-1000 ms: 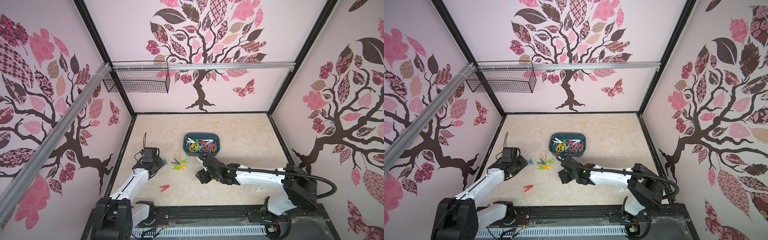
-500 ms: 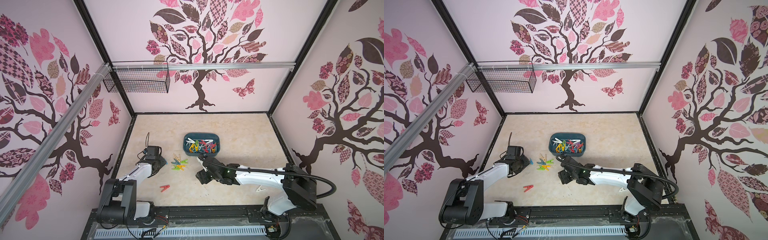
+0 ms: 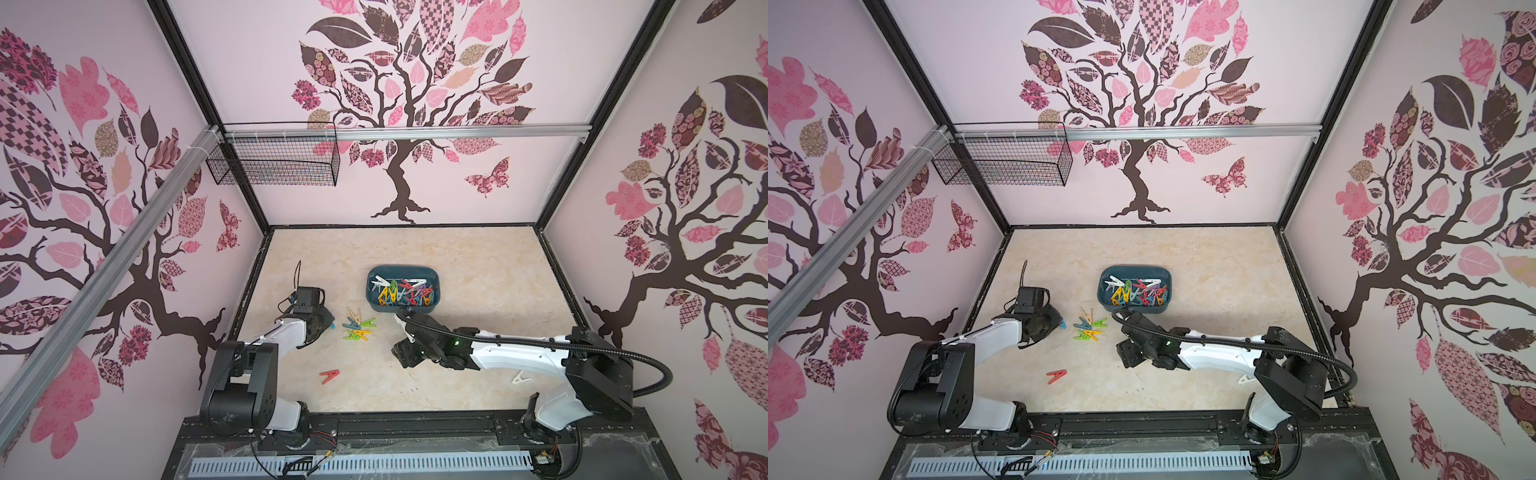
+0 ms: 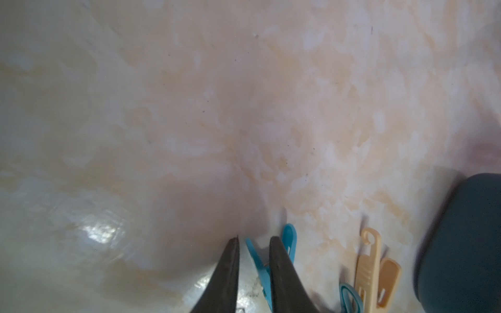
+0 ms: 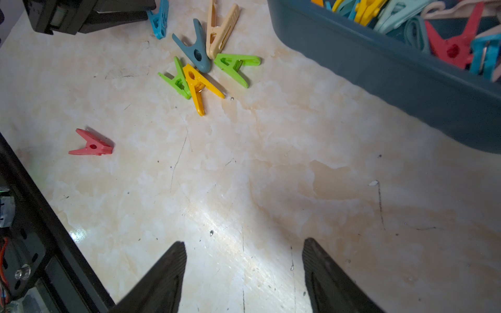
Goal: Put the clothespins into the storage box
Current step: Pick up the clothespin from the center of the board, then place the clothespin in the storage box.
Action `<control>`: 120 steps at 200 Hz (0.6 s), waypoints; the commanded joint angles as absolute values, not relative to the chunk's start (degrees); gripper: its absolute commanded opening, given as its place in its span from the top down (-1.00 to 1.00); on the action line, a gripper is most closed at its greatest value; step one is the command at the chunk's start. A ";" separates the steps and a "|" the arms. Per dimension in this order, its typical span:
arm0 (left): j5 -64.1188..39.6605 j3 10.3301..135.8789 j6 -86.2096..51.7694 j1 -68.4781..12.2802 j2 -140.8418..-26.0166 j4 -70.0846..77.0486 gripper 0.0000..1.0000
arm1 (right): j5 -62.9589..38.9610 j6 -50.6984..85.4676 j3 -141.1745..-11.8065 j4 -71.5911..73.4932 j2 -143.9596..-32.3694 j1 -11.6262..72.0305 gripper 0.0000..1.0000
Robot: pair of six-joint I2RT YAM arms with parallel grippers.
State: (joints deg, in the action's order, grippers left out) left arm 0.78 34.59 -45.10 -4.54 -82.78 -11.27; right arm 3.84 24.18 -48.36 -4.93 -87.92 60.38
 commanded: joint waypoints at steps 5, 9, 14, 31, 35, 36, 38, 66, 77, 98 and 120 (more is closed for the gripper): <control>-0.64 35.56 -45.22 -4.46 -82.57 -11.64 0.77 | 5.01 24.43 -47.74 -5.36 -87.82 60.87 -0.43; -0.70 35.51 -45.18 -4.43 -82.26 -11.81 0.81 | 5.00 24.42 -47.73 -5.36 -87.83 60.82 -0.43; -0.94 35.59 -44.95 -4.50 -81.89 -11.95 0.85 | 5.09 24.36 -47.72 -5.28 -87.82 60.82 -0.43; -1.24 35.79 -44.70 -5.03 -80.21 -12.97 0.96 | 5.33 24.35 -47.77 -5.29 -87.83 60.82 -0.43; -1.34 35.94 -44.66 -5.23 -79.72 -13.28 0.97 | 5.43 24.35 -47.89 -5.34 -87.88 60.83 -0.43; -1.33 35.95 -44.61 -5.30 -79.54 -13.32 0.98 | 5.44 24.35 -47.89 -5.31 -87.84 60.87 -0.43; -1.39 35.99 -44.57 -5.34 -79.30 -13.53 0.98 | 5.51 24.32 -47.90 -5.33 -87.86 60.85 -0.43; -1.26 39.77 -43.23 -8.70 -74.79 -18.35 1.00 | 7.20 23.87 -48.14 -6.07 -87.25 60.86 -0.43; 0.11 42.10 -42.58 -11.55 -72.66 -20.37 1.00 | 9.59 23.54 -48.12 -7.09 -86.38 60.82 -0.44; 1.34 44.85 -41.44 -17.03 -69.82 -19.56 1.00 | 13.36 23.07 -47.17 -7.60 -83.79 60.39 -0.45; 0.32 48.98 -38.04 -22.04 -71.89 -18.19 0.99 | 14.34 23.45 -45.19 -7.15 -80.42 58.25 -0.45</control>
State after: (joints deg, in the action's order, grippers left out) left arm 0.34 43.92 -42.37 -18.11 -70.39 -18.65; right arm 10.59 23.75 -47.03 -5.82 -85.41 59.92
